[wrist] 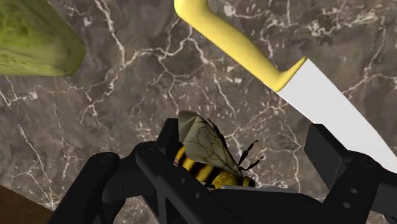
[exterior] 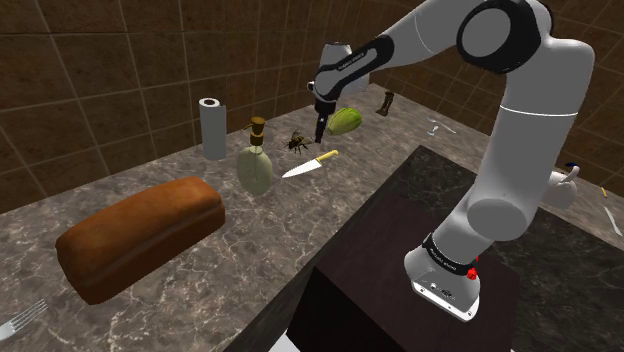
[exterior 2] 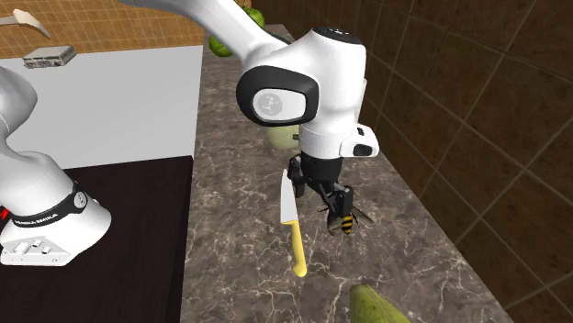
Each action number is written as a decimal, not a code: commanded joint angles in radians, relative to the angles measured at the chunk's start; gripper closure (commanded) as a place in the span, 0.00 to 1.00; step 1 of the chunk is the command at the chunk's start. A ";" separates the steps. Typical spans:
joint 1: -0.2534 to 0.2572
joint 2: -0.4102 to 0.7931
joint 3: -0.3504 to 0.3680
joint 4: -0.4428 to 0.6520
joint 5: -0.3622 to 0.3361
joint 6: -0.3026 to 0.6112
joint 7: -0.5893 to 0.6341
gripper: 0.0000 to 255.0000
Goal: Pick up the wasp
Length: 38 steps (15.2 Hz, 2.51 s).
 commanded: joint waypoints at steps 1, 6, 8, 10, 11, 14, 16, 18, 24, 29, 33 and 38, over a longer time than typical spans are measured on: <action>-0.015 0.082 0.013 0.086 0.022 0.008 -0.040 0.00; -0.035 0.203 0.037 0.194 0.046 0.036 -0.083 0.00; -0.037 0.222 0.039 0.194 0.048 0.055 -0.084 0.00; -0.038 0.241 0.041 0.194 0.051 0.074 -0.085 0.00; -0.039 0.251 0.042 0.195 0.052 0.083 -0.085 0.00; -0.039 0.257 0.043 0.197 0.053 0.088 -0.084 1.00; -0.039 0.256 0.043 0.194 0.053 0.089 -0.085 1.00; -0.039 0.256 0.043 0.195 0.052 0.089 -0.084 1.00; -0.039 0.247 0.041 0.194 0.051 0.079 -0.085 1.00; -0.035 0.199 0.037 0.194 0.045 0.032 -0.083 1.00; -0.032 0.163 0.033 0.198 0.040 -0.007 -0.082 1.00; -0.029 0.121 0.029 0.207 0.035 -0.058 -0.080 1.00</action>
